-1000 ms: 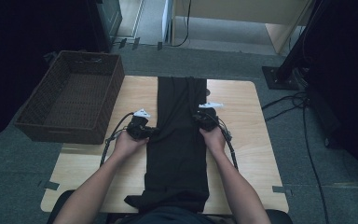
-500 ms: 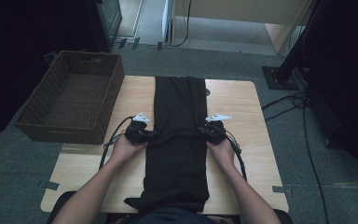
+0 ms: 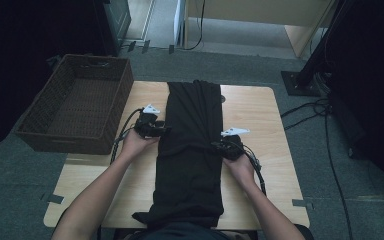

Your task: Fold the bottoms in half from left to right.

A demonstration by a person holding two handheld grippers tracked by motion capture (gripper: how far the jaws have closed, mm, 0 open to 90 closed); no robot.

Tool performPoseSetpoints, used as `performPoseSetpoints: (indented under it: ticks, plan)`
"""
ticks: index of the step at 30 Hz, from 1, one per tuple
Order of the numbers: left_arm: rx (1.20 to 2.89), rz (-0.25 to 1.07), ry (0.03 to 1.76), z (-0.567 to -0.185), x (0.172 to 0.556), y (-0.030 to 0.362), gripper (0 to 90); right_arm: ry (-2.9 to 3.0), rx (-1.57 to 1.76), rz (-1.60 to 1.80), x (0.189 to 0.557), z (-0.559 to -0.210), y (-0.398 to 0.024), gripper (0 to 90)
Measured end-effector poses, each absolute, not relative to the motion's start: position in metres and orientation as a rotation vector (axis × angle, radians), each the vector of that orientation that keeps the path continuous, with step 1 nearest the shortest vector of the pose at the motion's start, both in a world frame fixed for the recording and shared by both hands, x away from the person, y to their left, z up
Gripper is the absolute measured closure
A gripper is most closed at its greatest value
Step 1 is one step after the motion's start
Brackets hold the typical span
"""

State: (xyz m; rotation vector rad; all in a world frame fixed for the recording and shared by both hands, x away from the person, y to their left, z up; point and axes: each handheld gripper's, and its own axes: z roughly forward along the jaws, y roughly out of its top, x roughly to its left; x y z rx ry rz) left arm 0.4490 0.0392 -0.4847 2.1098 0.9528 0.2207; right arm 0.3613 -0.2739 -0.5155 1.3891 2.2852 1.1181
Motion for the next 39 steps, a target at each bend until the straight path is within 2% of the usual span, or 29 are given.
performPoseSetpoints:
  ticks: [6,9,13,19,22,30,34,39]
  plan:
    - [2.154,0.24,0.948,-0.487,0.474,0.026,50.9,2.295,1.382,1.131,0.357,-0.516,-0.272,89.7]
    - [2.162,0.249,0.976,-0.492,0.483,0.024,47.5,2.296,1.377,1.131,0.355,-0.516,-0.272,89.6]
    - [2.156,0.257,0.964,-0.501,0.486,0.019,49.2,2.29,1.39,1.144,0.354,-0.516,-0.272,89.5]
    - [2.178,0.241,0.959,-0.507,0.485,0.01,69.8,2.283,1.388,1.154,0.35,-0.518,-0.271,89.5]
    - [2.173,0.216,0.955,-0.506,0.482,0.009,88.1,2.276,1.381,1.156,0.349,-0.518,-0.271,89.5]
    - [2.14,0.12,0.921,-0.502,0.46,0.02,90.0,2.3,1.388,1.149,0.339,-0.517,-0.274,89.2]
    - [2.189,0.114,0.877,-0.502,0.441,0.025,90.0,2.34,1.377,1.116,0.331,-0.514,-0.274,89.0]
    - [2.167,0.074,0.861,-0.504,0.418,0.037,90.0,2.379,1.381,1.124,0.318,-0.513,-0.275,88.2]
